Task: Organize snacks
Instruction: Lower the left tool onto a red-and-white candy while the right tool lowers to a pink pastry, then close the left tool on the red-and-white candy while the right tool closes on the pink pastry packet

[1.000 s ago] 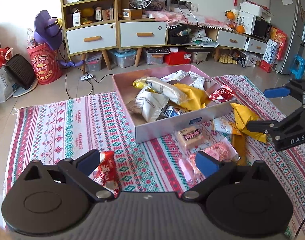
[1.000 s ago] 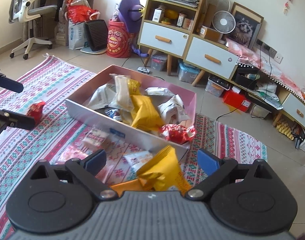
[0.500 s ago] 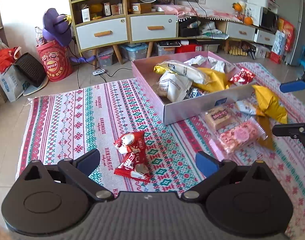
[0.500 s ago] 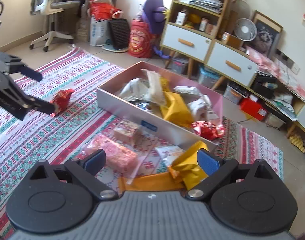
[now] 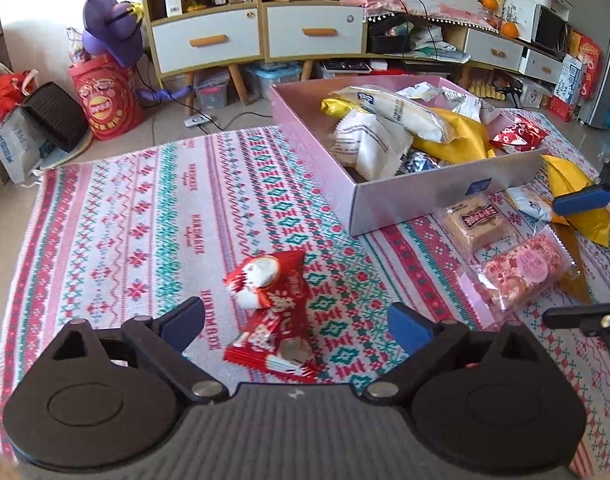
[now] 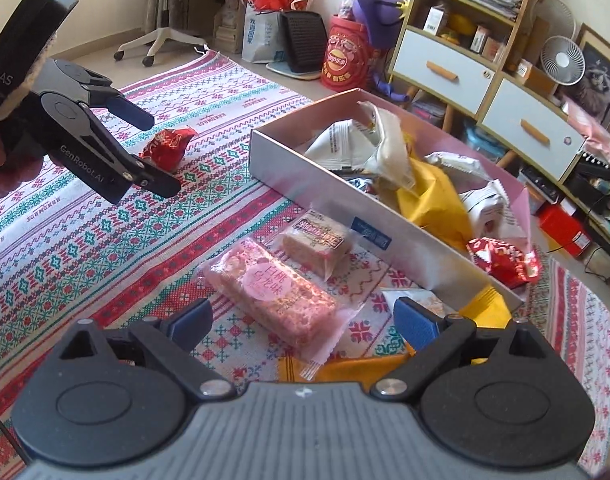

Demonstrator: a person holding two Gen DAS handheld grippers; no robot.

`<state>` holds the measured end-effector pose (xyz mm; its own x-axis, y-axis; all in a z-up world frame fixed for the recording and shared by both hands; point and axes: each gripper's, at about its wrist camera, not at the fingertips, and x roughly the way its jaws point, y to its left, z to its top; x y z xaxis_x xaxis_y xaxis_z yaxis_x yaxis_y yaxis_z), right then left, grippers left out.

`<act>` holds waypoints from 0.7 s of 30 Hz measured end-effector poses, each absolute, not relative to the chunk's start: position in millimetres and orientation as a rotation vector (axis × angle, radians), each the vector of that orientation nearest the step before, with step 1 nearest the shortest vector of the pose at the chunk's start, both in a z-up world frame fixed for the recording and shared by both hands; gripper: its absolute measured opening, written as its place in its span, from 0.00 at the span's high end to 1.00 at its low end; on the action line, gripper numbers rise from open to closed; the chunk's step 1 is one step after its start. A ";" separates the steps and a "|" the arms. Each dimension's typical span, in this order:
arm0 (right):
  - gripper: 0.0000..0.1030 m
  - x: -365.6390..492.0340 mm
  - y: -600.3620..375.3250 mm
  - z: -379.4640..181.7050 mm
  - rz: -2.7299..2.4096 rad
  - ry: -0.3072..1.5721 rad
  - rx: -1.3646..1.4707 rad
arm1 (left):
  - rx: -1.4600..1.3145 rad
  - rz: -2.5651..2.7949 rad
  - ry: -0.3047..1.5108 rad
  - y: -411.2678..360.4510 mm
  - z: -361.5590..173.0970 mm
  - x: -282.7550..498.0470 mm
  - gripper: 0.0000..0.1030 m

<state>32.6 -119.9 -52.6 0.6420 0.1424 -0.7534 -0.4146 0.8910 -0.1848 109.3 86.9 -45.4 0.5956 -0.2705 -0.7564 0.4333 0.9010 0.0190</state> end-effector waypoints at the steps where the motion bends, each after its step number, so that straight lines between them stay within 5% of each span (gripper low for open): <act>1: 0.09 33.2 -119.1 -54.3 0.329 0.820 -0.361 | 0.205 -0.420 0.849 84.5 -46.3 110.0 0.08; 14: 0.35 26.1 -116.4 -58.1 0.376 0.834 -0.358 | 0.241 -0.510 0.889 55.4 -47.9 94.1 0.31; 21: 0.36 15.8 -106.8 -51.4 0.504 0.886 -0.388 | 0.282 -0.520 0.908 50.2 -46.9 90.0 0.37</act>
